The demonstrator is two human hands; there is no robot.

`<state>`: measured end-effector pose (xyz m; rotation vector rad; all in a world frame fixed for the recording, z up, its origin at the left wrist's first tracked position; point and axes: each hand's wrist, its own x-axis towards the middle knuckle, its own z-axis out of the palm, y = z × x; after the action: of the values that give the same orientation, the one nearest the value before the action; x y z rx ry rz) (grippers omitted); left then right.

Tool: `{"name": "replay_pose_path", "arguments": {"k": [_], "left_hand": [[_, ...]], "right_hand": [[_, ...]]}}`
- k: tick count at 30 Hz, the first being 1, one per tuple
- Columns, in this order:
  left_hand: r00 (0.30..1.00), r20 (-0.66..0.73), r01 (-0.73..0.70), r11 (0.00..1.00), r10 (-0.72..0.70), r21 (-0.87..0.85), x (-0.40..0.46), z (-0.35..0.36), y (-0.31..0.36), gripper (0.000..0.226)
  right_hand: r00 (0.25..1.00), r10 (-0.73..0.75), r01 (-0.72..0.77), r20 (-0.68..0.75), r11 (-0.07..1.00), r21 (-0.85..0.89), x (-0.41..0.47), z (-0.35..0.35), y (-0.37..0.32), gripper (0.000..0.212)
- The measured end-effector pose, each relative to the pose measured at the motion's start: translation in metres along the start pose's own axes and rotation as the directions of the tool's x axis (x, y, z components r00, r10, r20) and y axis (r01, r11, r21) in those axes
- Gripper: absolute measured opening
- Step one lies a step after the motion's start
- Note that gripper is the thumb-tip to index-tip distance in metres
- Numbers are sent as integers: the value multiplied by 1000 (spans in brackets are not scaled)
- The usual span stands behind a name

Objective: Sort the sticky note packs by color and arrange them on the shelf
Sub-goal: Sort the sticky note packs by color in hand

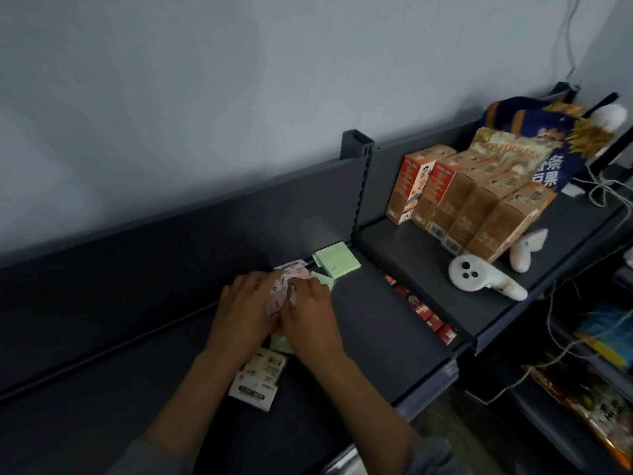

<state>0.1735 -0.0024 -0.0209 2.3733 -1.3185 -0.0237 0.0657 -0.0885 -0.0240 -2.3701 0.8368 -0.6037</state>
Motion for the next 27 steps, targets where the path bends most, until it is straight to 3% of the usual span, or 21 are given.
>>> {"name": "replay_pose_path", "arguments": {"k": [2,4,5,7,9,10,13,15,17,20,27], "left_hand": [[1000,-24,-17,999,17,-27,4,-9,5,74],[997,-72,-9,987,-3,-163,5,-23,17,81],[994,-112,-17,967,-12,-255,4,-30,25,84],[980,-197,-78,915,-2,-395,3,-43,40,89],[975,-224,-139,806,9,-575,2,-48,47,90],[980,-198,-140,718,4,-682,2,-48,50,88],[998,-44,-13,518,-48,-855,5,-40,57,86],[983,48,123,442,-178,-888,7,-32,59,83],[944,73,220,453,-320,-864,11,-24,58,62],[906,80,295,486,-415,-823,12,-16,57,32],[886,55,321,525,-460,-788,10,-12,76,20]], "right_hand": [[1000,-20,20,-19,1000,21,7,-1,9,27],[992,114,-100,-45,964,245,12,-11,12,23],[974,223,-195,-25,895,400,14,-20,12,22],[909,392,-376,138,634,676,21,-36,14,27],[862,394,-475,319,407,781,26,-49,18,35],[863,358,-481,356,368,796,28,-57,18,38],[902,310,-409,300,396,822,31,-68,23,35],[920,317,-364,231,470,804,31,-72,26,28],[929,312,-343,200,518,783,31,-74,32,24],[946,274,-305,175,566,766,28,-76,38,21],[959,230,-274,168,589,760,26,-86,51,22]]}}
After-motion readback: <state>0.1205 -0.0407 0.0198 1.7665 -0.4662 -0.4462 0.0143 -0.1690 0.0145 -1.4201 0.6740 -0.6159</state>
